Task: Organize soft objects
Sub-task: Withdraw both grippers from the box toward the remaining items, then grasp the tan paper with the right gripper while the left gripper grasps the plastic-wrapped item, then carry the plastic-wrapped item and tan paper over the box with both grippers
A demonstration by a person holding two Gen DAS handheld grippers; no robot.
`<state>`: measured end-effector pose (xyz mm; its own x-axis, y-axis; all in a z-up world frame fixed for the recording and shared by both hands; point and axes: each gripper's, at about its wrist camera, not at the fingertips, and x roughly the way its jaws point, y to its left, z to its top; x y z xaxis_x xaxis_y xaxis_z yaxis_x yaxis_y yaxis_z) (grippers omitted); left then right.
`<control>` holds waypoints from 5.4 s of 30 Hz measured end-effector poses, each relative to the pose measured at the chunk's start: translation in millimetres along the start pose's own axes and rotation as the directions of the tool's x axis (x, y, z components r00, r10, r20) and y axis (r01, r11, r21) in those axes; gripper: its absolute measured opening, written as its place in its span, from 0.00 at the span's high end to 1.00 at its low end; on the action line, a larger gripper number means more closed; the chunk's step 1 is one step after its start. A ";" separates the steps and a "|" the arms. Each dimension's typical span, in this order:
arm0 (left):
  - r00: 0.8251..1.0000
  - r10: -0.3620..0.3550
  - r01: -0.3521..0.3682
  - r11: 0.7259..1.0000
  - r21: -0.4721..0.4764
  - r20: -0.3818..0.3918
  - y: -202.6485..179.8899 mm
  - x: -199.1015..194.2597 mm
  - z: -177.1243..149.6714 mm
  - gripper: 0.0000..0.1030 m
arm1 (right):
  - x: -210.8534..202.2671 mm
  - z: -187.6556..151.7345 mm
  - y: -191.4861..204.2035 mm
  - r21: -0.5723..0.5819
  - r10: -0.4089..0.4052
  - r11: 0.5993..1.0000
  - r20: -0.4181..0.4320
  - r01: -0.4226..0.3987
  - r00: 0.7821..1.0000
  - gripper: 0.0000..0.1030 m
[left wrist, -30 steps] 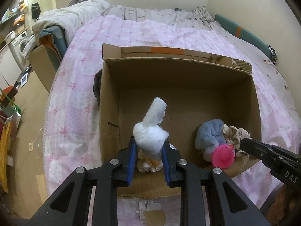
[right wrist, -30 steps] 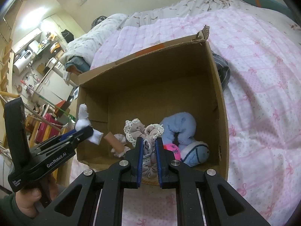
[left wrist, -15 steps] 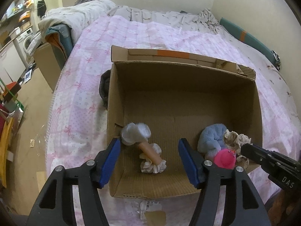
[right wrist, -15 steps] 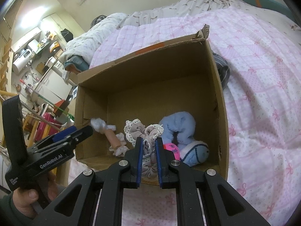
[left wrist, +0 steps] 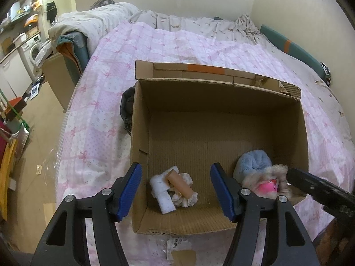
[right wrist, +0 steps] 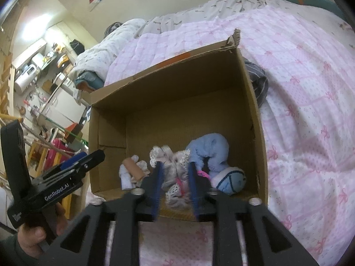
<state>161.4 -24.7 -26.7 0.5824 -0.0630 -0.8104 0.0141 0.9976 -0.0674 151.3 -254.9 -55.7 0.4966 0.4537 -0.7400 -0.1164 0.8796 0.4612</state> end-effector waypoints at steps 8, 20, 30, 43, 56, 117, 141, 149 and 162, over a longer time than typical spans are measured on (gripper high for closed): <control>1.000 0.002 -0.002 1.000 0.000 0.001 -0.1 -0.3 0.0 0.40 | -3.8 -0.3 -4.9 0.035 0.011 0.999 0.020 -0.011 1.000 0.36; 1.000 0.008 -0.008 1.000 0.003 0.022 3.0 -15.3 -5.0 0.40 | -7.1 -0.7 -0.9 0.033 -0.003 0.999 0.022 0.002 1.000 0.23; 0.999 0.008 -0.008 1.000 0.010 0.041 5.4 -37.8 -23.3 0.40 | -22.3 -12.1 7.5 -0.006 -0.018 1.000 0.024 0.018 1.000 0.22; 0.999 0.040 -0.040 0.999 -0.023 0.024 20.4 -55.9 -53.9 0.40 | -32.0 -45.7 25.4 -0.041 -0.076 0.996 0.029 0.077 0.997 0.22; 0.995 0.083 -0.088 0.992 -0.088 -0.060 47.6 -50.1 -75.1 0.40 | -17.8 -72.1 30.9 -0.087 -0.094 0.992 -0.088 0.086 0.992 0.22; 0.901 -0.045 -0.022 0.989 -0.149 -0.431 15.8 70.1 -107.2 0.34 | -19.6 -71.0 9.0 0.028 -0.026 0.999 -0.149 0.031 0.988 0.91; 0.899 -0.005 -0.026 0.998 -0.065 -0.438 -1.0 58.1 -124.5 0.76 | -15.0 -74.1 10.6 0.013 -0.026 0.999 -0.163 0.029 0.986 0.91; 0.920 0.007 -0.035 0.997 -0.066 -0.393 11.2 31.6 -118.2 0.77 | -15.4 -75.4 13.6 -0.009 -0.038 0.999 -0.155 0.037 0.987 0.91; 0.951 0.007 -0.047 0.992 -0.119 -0.310 43.6 -27.2 -118.0 0.78 | -24.4 -76.2 20.2 -0.039 -0.030 0.999 -0.119 0.025 0.992 0.91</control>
<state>50.2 17.2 -76.3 0.3014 -0.0611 -0.9515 -0.1096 0.9891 -0.0982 71.3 -237.4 -65.7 0.3942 0.4412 -0.8062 -0.1369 0.8957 0.4231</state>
